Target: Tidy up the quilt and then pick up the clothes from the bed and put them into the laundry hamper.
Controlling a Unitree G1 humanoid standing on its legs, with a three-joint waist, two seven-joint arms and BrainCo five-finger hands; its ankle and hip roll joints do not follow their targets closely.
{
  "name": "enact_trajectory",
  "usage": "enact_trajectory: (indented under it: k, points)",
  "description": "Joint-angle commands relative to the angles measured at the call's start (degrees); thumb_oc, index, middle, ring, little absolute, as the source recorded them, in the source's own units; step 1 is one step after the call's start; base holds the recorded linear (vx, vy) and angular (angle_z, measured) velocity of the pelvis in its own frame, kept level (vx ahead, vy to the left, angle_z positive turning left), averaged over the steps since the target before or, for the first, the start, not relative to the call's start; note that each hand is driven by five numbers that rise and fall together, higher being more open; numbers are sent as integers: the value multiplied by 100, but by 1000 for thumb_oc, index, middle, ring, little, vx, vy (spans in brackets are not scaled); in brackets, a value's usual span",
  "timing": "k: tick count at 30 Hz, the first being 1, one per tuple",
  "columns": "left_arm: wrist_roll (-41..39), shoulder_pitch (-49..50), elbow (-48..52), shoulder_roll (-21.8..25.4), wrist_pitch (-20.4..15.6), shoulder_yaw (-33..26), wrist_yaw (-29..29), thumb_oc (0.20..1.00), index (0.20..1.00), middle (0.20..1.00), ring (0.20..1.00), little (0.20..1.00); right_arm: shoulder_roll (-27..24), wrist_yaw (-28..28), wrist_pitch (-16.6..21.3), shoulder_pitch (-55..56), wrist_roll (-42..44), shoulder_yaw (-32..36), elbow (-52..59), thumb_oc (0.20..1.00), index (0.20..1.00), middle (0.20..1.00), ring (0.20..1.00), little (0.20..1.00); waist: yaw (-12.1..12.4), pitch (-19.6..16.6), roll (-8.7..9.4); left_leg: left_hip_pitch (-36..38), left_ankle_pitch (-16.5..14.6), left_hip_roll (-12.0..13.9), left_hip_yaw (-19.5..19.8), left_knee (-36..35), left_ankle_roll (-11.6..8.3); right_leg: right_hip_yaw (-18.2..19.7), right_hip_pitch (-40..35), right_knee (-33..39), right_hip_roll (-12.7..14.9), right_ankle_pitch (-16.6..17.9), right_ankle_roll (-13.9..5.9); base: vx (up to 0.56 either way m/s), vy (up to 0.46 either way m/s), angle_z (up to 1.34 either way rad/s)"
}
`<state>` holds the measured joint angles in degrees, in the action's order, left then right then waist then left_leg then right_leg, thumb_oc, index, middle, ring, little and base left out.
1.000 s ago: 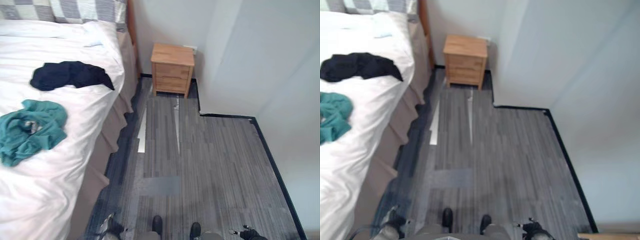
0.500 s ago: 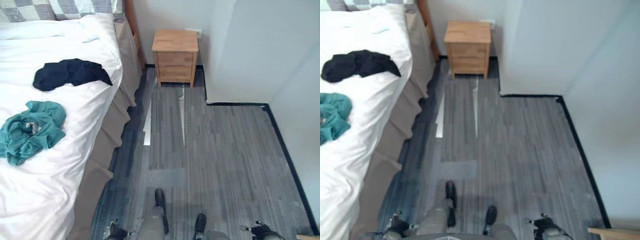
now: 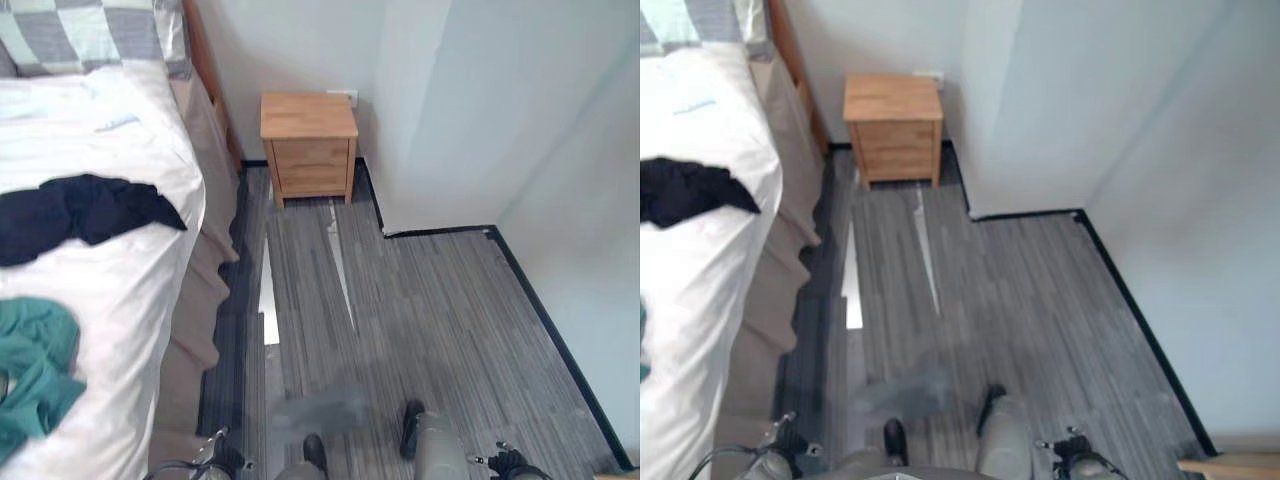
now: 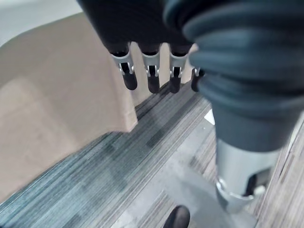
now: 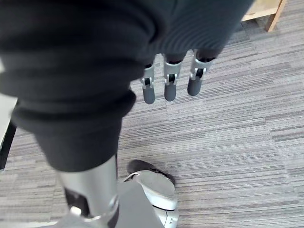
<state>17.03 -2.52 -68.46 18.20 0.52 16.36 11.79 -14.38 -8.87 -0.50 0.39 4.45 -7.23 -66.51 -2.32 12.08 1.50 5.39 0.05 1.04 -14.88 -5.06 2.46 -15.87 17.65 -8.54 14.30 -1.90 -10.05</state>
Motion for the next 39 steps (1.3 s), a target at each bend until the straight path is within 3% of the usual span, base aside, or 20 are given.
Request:
enact_trajectory:
  k: [1, 4, 7, 8, 9, 13, 14, 17, 19, 20, 23, 24, 25, 26, 28, 29, 31, 35, 38, 39]
  points:
    - [455, -314, -23, 105, -56, 22, 291, 1000, 1000, 1000, 1000, 1000, -227, -135, 91, -221, -42, 117, 201, 1000, 1000, 1000, 1000, 1000, -280, 276, -115, 755, -776, 295, 493, 139, -695, 530, -332, 1063, -187, 797, -300, 455, -106, 48]
    - [403, -264, -110, 28, -139, 27, 291, 1000, 1000, 1000, 1000, 1000, -247, -71, 115, -128, -23, 83, 154, 1000, 1000, 1000, 1000, 1000, -296, 226, -102, 858, -932, 308, 756, 678, -741, 743, -487, 853, -318, 800, -193, 588, -171, 43]
    - [257, -195, -127, -58, -116, -49, 268, 1000, 1000, 1000, 1000, 1000, -298, -17, 94, -177, -95, -12, 129, 1000, 1000, 1000, 1000, 1000, -267, 199, -122, 575, -535, 386, 872, 1934, -873, 632, -661, 699, -411, 782, -11, 470, -232, 44]
    - [9, -186, -40, -101, -113, -131, 332, 1000, 1000, 1000, 1000, 1000, -370, -10, 85, -211, -128, -128, 157, 1000, 1000, 1000, 1000, 1000, -56, 343, 45, -270, 105, 427, 1071, 3693, -898, 508, -1078, 736, -426, 638, 274, 381, -351, 31]
    - [-101, -218, 7, -100, -107, -140, 387, 1000, 1000, 1000, 1000, 1000, -416, -44, 91, -259, -122, -163, 188, 1000, 1000, 1000, 1000, 1000, 13, 424, 140, -825, 126, 480, 1097, 4440, -889, 393, -1295, 845, -428, 561, 382, 588, -420, 40]
    - [-279, -138, 112, -239, -149, -182, 395, 1000, 1000, 1000, 1000, 1000, -489, 51, 62, -421, -331, -398, 180, 1000, 1000, 1000, 1000, 1000, 459, 295, 216, -1668, -256, 347, 222, 2946, -686, 50, -2200, 1257, -450, 91, 323, 668, -65, 37]
    - [-268, -25, 122, -265, -128, -229, 357, 1000, 1000, 1000, 1000, 1000, -480, 41, 82, -408, -384, -416, 193, 1000, 1000, 1000, 1000, 1000, 552, 191, 156, -1713, -54, 441, -398, 1896, -651, -132, -2517, 1255, -586, -191, 303, 782, 106, 43]
    - [-266, 169, -45, -279, 0, -377, 253, 1000, 1000, 1000, 1000, 1000, -401, 8, 84, -398, -406, -339, 159, 1000, 1000, 1000, 1000, 1000, 598, 51, 125, -1570, 281, 716, -1553, 997, -685, -579, -2956, 763, -808, -661, 253, 825, 191, 44]
    - [-211, 298, -364, -231, 85, -400, 172, 1000, 1000, 1000, 1000, 1000, -258, 7, 96, -351, -497, -355, 48, 1000, 1000, 1000, 1000, 1000, 657, 52, 318, -1259, -181, 184, -1351, 1034, -155, -723, -2665, -1144, -376, -67, -209, 868, 378, 105]
    - [-154, 282, -406, -146, 148, -416, 189, 1000, 1000, 1000, 1000, 1000, -210, 28, 64, -359, -520, -347, 106, 1000, 1000, 1000, 1000, 1000, 524, 175, 291, -944, -378, 42, -1192, 1002, 41, -469, -2205, -2415, -121, 642, -404, 603, 265, 147]
    - [-227, 250, -406, -55, 160, -473, 252, 1000, 1000, 1000, 1000, 1000, -159, -2, 83, -418, -474, -349, 212, 1000, 1000, 1000, 1000, 1000, 415, 297, 128, -506, -434, 20, -811, 699, 142, 32, -1377, -3464, -108, 573, -342, 406, 50, 152]
    - [-248, 157, -296, 12, 127, -425, 291, 1000, 1000, 1000, 1000, 1000, -140, -4, 83, -419, -449, -409, 251, 1000, 1000, 1000, 1000, 1000, 363, 345, 38, -300, -315, 105, -421, 505, 65, 116, -939, -2802, -199, 407, -59, 469, -96, 121]
    - [-248, 158, -296, 11, 127, -425, 291, 1000, 1000, 1000, 1000, 1000, -140, -5, 84, -419, -449, -410, 251, 1000, 1000, 1000, 1000, 1000, 344, 349, 31, -294, -309, 111, -400, 498, 62, 90, -963, -2784, -203, 410, -57, 598, -304, 109]
    - [-232, 43, -226, 50, 84, -310, 310, 1000, 1000, 1000, 1000, 1000, -152, 14, 79, -408, -427, -445, 266, 1000, 1000, 1000, 1000, 1000, 240, 354, 65, -178, -363, 51, 18, 500, -89, 328, -940, -1571, -227, 298, 40, 305, -189, 125]
    - [-229, -31, -191, 60, 48, -251, 323, 1000, 1000, 1000, 1000, 1000, -161, 9, 82, -411, -400, -449, 262, 1000, 1000, 1000, 1000, 1000, 160, 350, 100, -150, -405, 41, 286, 487, -187, 582, -969, -578, -297, 278, 47, 494, -370, 183]
    - [-213, -46, -242, 71, 230, -327, 408, 1000, 1000, 1000, 1000, 1000, -399, -14, -64, -330, -685, -514, 105, 1000, 1000, 1000, 1000, 1000, -49, 397, 223, 59, -588, 97, 690, 469, -376, 1460, -798, 350, -444, 506, -172, 518, -408, 194]
    - [-211, -90, -199, 48, 111, -206, 432, 1000, 1000, 1000, 1000, 1000, -306, 8, -34, -318, -535, -441, 78, 1000, 1000, 1000, 1000, 1000, -25, 398, 273, 3, -740, 77, 903, 633, -364, 1722, -666, 166, -479, 515, -238, 314, -325, 196]
    - [-432, -326, 11, -10, -57, -42, 405, 1000, 1000, 1000, 1000, 1000, -235, -12, 112, -399, -231, -422, 220, 1000, 1000, 1000, 1000, 1000, 35, 442, 296, -597, -1036, -67, 1192, 1942, -465, 1218, -865, -225, -464, 23, 114, 191, -245, 171]
    - [-422, -372, -18, -21, 13, 24, 367, 1000, 1000, 1000, 1000, 1000, -412, -135, 85, -490, -367, -416, 259, 1000, 1000, 1000, 1000, 1000, -71, 465, 234, -1065, -696, 532, 89, 1987, -505, 319, -1253, -123, -266, -135, 183, 55, -154, 131]
    - [-422, -372, -18, -22, 13, 24, 367, 1000, 1000, 1000, 1000, 1000, -413, -135, 85, -490, -368, -416, 259, 1000, 1000, 1000, 1000, 1000, -74, 468, 233, -1062, -695, 533, 92, 1985, -506, 315, -1258, -120, -267, -134, 184, 194, 16, 123]
